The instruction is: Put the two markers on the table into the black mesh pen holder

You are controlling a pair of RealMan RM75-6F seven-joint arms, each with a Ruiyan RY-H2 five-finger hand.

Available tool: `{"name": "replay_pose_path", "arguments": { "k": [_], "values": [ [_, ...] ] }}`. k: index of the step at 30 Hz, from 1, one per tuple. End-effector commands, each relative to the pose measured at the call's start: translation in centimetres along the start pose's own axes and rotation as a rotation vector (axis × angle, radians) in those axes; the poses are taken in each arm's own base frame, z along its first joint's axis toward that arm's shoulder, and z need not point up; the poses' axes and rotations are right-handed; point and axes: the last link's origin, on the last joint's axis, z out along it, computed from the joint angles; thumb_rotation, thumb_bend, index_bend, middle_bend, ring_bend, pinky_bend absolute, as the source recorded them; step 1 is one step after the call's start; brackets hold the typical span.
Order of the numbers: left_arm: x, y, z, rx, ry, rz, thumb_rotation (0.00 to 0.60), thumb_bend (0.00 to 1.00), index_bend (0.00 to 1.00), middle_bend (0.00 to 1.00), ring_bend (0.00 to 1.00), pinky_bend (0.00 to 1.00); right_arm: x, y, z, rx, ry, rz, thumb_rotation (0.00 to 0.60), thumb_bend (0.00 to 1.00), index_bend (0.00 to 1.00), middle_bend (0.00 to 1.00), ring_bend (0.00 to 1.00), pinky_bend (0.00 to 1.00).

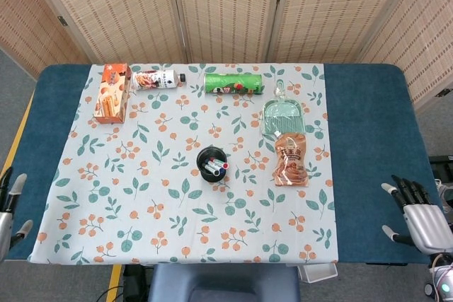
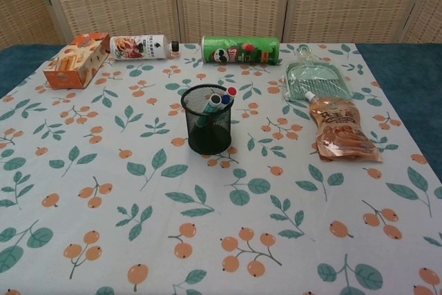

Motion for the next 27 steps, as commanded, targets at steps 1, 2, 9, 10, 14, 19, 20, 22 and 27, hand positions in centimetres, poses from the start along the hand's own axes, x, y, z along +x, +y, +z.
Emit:
{"name": "replay_pose_path", "arguments": {
  "k": [1,2,9,10,14,19,20,22,27],
  "values": [
    [-1.4,-1.8,-4.5,0.113,0.051,0.073,0.600,0.17,0.00,0.00,0.02,0.39,0.3,0.6,0.0,-0.104,0.072,-0.017,0.600,0.21,0.12,0.00,0.00,0.00],
    [-1.5,-2.2,-4.8,0.127,0.070,0.065,0.600,0.17,0.00,0.00,0.02,0.38,0.4,0.8,-0.1,-0.128,0.086,-0.023,0.600,0.21,0.12,0.00,0.00,0.00],
    [-2.5,-2.7,-5.1,0.099,0.055,-0.085,0.600,0.17,0.00,0.00,0.00,0.29,0.9,1.1,-1.5,-0.195,0.130,0.015,0.600,0.21,0.12,0.00,0.00,0.00],
    [-2.5,-2.6,-5.1,0.083,0.038,-0.115,0.600,0.17,0.00,0.00,0.00,0.28,0.9,1.1,-1.5,-0.192,0.132,0.020,0.600,0.21,0.12,0.00,0.00,0.00],
    [-3.0,-1.5,-4.8,-0.025,-0.057,-0.258,0.600,0.17,0.00,0.00,0.00,0.25,0.9,1.1,-1.6,-0.164,0.109,0.036,0.600,0.21,0.12,0.00,0.00,0.00],
    [-3.9,-0.6,-4.0,-0.073,-0.120,-0.271,0.600,0.17,0.00,0.00,0.00,0.23,0.6,0.8,-1.6,-0.120,0.076,0.044,0.600,0.21,0.12,0.00,0.00,0.00],
    [-4.0,-0.4,-4.0,-0.079,-0.131,-0.266,0.600,0.17,0.00,0.00,0.00,0.24,0.6,0.8,-1.6,-0.113,0.073,0.038,0.600,0.21,0.12,0.00,0.00,0.00],
    [-4.3,-0.2,-3.9,-0.088,-0.143,-0.248,0.600,0.17,0.00,0.00,0.00,0.23,0.6,0.7,-1.6,-0.108,0.070,0.036,0.600,0.21,0.12,0.00,0.00,0.00],
    [-4.4,0.2,-4.0,-0.098,-0.143,-0.227,0.600,0.17,0.00,0.00,0.00,0.23,0.6,0.7,-1.5,-0.109,0.077,0.034,0.600,0.21,0.12,0.00,0.00,0.00]
  ]
}}
